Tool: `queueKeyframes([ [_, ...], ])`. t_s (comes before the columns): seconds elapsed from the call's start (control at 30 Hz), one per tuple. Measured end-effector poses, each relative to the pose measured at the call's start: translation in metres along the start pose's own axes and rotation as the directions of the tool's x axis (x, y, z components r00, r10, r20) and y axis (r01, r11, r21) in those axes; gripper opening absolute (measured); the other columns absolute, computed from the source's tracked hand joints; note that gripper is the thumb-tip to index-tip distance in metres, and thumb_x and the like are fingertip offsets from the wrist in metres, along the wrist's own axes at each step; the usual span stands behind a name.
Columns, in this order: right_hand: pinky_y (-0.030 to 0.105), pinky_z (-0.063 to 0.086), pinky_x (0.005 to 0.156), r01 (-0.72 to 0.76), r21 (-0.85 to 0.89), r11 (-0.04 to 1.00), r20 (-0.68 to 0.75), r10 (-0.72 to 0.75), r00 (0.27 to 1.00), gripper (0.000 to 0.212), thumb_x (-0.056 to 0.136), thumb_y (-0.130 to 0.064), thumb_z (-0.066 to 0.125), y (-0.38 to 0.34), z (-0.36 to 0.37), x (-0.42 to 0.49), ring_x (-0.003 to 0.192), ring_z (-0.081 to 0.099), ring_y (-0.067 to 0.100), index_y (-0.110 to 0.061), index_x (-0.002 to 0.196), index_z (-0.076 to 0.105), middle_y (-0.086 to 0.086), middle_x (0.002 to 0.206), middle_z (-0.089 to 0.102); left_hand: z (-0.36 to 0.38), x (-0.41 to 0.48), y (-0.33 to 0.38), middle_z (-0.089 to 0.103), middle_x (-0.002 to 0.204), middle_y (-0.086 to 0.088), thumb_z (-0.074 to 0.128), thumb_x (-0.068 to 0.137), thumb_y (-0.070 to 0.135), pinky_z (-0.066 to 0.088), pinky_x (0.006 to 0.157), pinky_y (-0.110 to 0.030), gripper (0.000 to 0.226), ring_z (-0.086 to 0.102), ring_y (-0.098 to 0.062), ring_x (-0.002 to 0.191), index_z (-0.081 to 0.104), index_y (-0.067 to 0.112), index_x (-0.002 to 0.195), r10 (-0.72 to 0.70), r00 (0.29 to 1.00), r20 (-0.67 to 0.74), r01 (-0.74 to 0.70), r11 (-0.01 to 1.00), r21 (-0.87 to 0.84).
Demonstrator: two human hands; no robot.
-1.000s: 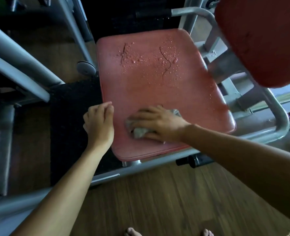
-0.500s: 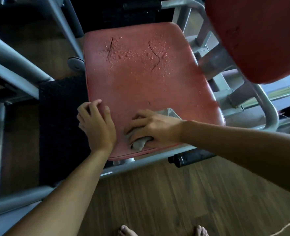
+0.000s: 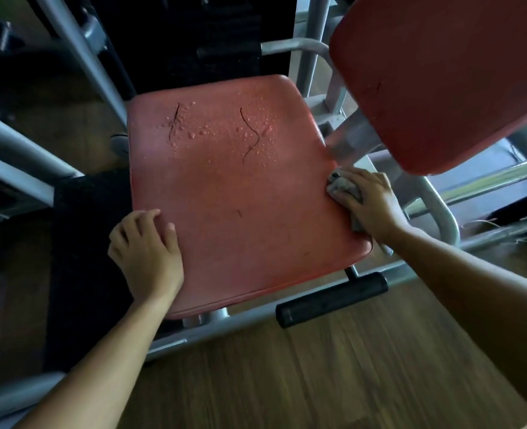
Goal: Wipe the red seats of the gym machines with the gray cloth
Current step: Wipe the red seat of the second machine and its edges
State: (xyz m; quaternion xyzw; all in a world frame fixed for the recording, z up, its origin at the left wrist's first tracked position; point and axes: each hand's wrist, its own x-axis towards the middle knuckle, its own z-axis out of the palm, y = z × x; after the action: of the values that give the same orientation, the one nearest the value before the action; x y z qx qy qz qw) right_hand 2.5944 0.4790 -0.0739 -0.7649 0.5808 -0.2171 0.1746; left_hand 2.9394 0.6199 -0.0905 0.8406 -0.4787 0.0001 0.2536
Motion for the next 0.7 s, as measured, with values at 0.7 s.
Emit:
queueKeyframes([
  [0.7, 0.043, 0.043, 0.096, 0.232, -0.094, 0.968, 0.013, -0.232, 0.973, 0.042, 0.085, -0.031, 0.057, -0.074, 0.061, 0.057, 0.107, 0.052, 0.031, -0.023, 0.125, 0.067, -0.004, 0.138, 0.060, 0.038, 0.010, 0.066, 0.052, 0.137, -0.011, 0.056, 0.096, 0.015, 0.035, 0.106, -0.049, 0.032, 0.047, -0.037, 0.124, 0.057, 0.011, 0.127, 0.002, 1.000, -0.012, -0.001, 0.999, 0.049],
])
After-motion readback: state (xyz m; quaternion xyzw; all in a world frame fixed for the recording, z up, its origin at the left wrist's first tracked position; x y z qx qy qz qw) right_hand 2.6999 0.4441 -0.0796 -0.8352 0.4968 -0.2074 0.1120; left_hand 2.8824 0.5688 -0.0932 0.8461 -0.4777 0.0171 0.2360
